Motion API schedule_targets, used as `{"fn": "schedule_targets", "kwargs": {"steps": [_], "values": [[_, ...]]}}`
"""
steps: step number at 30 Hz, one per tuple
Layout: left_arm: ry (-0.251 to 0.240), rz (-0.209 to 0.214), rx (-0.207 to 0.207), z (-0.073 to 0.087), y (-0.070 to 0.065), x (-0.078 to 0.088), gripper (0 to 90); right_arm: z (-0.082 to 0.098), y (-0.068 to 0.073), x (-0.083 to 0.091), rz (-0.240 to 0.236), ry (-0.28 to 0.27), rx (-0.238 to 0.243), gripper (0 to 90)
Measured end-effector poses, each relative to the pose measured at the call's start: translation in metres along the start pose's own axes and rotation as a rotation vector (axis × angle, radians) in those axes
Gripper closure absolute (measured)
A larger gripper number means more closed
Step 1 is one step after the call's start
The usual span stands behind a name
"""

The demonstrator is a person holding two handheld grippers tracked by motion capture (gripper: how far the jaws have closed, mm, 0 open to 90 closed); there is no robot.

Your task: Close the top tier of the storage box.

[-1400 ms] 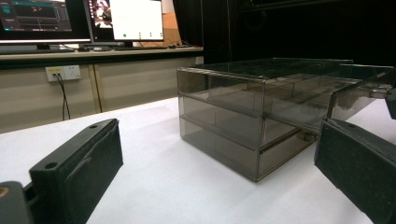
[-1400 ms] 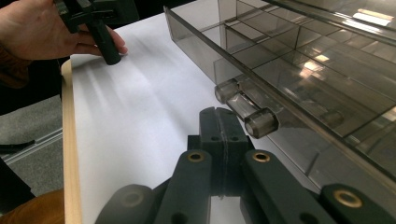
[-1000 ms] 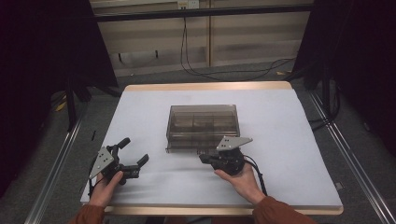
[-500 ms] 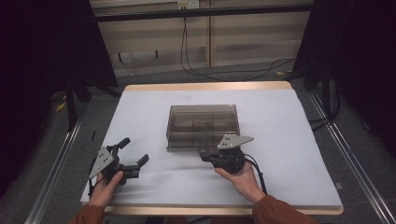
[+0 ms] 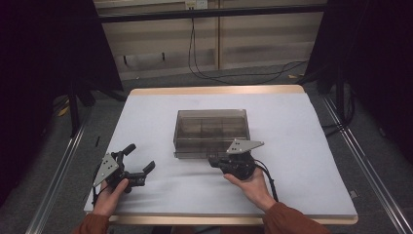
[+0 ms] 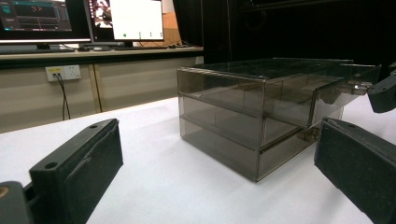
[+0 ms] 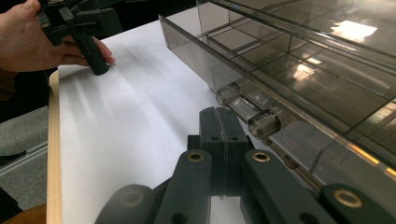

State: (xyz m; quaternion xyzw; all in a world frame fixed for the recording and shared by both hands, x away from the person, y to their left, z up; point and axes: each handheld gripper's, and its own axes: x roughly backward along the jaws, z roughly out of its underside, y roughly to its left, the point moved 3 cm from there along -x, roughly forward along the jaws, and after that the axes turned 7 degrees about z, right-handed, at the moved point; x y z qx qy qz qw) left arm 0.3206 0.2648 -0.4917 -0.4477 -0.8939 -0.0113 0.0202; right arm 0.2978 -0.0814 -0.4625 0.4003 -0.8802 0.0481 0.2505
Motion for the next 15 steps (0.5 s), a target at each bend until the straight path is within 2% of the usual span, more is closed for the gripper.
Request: {"fn": "schedule_targets", "kwargs": {"steps": [15], "values": [[0.001, -0.004, -0.004, -0.0001, 0.0004, 0.0001, 1.0, -0.0007, -0.0025, -0.0034, 0.009, 0.003, -0.005, 90.0]]}}
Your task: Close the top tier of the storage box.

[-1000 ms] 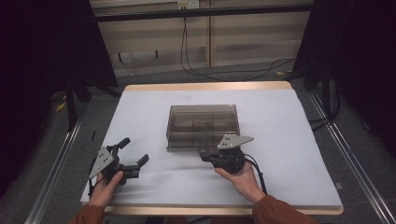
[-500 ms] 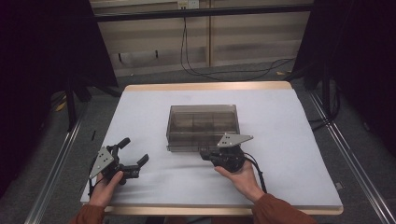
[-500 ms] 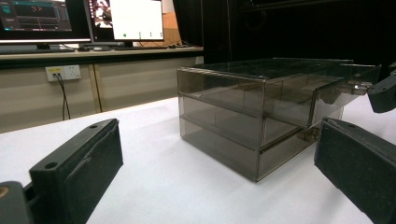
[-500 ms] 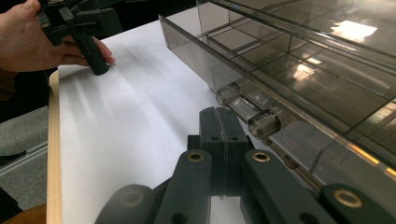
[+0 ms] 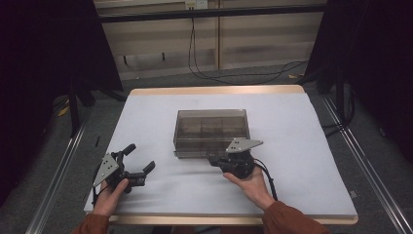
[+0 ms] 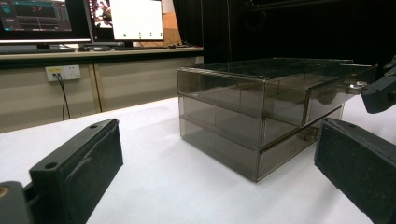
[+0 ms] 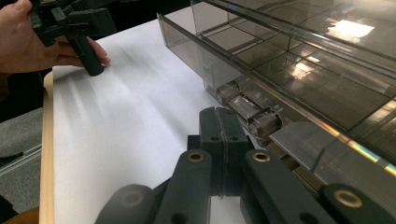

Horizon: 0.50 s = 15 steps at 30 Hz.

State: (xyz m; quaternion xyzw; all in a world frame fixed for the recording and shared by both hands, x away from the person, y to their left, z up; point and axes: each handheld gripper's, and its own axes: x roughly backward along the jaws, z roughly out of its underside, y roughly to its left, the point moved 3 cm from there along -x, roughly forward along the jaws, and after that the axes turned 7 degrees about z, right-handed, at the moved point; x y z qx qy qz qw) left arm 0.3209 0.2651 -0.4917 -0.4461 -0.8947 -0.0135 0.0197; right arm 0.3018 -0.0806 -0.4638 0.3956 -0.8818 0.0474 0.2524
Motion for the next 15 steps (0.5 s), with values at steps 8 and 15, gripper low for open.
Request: {"fn": "schedule_targets", "kwargs": {"steps": [8, 15], "values": [[0.000, 0.000, 0.000, 0.0000, -0.0001, 0.0000, 1.0, -0.0007, -0.0022, -0.0025, 0.007, 0.000, 0.000, 90.0], [0.000, 0.000, 0.000, 0.0000, -0.0001, 0.0000, 1.0, -0.0025, -0.0047, -0.0039, 0.018, -0.006, -0.003, 90.0]]}}
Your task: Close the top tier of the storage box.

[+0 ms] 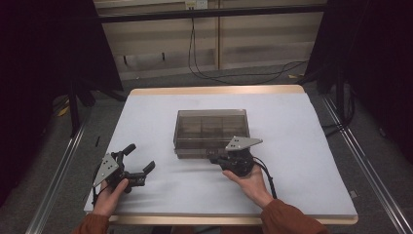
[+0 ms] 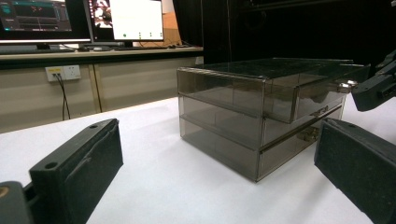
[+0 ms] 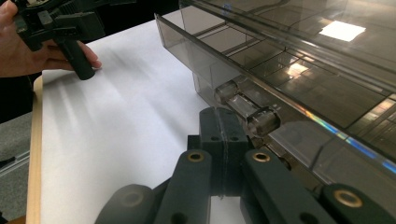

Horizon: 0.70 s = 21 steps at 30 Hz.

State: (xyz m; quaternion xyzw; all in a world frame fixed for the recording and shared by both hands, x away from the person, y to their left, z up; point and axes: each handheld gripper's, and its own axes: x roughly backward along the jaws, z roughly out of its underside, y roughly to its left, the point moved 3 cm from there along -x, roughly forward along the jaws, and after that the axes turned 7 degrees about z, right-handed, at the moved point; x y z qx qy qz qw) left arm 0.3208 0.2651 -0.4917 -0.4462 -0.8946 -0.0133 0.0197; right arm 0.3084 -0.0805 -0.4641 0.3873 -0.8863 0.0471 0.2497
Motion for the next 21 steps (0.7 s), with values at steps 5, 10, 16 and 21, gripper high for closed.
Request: {"fn": "schedule_targets", "kwargs": {"steps": [5, 10, 16, 21], "values": [[0.000, 0.001, 0.003, 0.0001, -0.0002, 0.0000, 1.0, -0.0025, -0.0009, 0.0006, -0.002, -0.007, -0.002, 90.0], [0.000, 0.000, 0.000, 0.0000, -0.0001, 0.0000, 1.0, -0.0026, -0.0012, -0.0002, -0.002, -0.006, 0.001, 90.0], [0.000, 0.000, 0.000, 0.0000, 0.0000, 0.0001, 1.0, -0.0030, -0.0020, -0.0019, -0.008, -0.003, -0.007, 90.0], [-0.001, 0.002, 0.004, 0.0001, -0.0004, -0.0001, 1.0, -0.0030, -0.0031, -0.0024, -0.003, -0.006, -0.008, 90.0]]}}
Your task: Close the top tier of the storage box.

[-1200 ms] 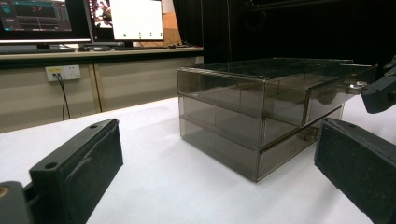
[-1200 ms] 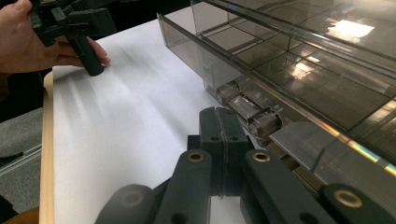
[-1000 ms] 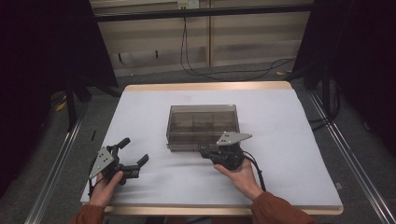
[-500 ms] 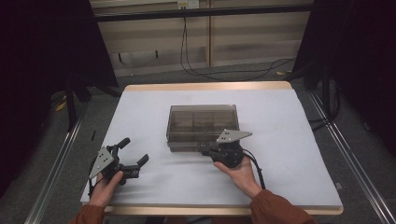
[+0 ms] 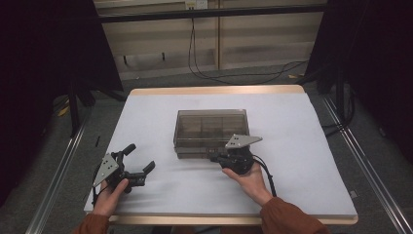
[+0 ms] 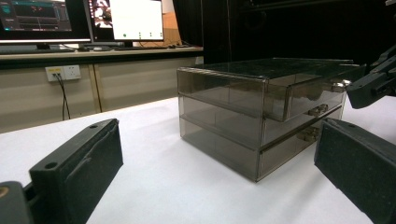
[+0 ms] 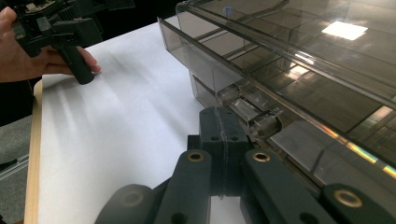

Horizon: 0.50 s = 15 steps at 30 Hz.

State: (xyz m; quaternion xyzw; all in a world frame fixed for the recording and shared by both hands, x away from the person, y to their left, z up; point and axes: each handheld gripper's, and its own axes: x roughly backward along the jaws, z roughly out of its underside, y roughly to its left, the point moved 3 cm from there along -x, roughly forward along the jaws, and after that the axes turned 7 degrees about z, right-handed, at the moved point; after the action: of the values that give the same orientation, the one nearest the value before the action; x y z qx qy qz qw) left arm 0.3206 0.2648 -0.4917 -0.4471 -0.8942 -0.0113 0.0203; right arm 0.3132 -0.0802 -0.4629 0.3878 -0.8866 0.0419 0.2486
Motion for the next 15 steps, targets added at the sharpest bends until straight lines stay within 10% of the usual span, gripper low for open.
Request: {"fn": "schedule_targets", "kwargs": {"steps": [15], "values": [[0.000, 0.001, 0.000, 0.0000, 0.0001, 0.0001, 1.0, 0.0006, -0.0092, -0.0032, 0.038, -0.030, -0.029, 90.0]]}}
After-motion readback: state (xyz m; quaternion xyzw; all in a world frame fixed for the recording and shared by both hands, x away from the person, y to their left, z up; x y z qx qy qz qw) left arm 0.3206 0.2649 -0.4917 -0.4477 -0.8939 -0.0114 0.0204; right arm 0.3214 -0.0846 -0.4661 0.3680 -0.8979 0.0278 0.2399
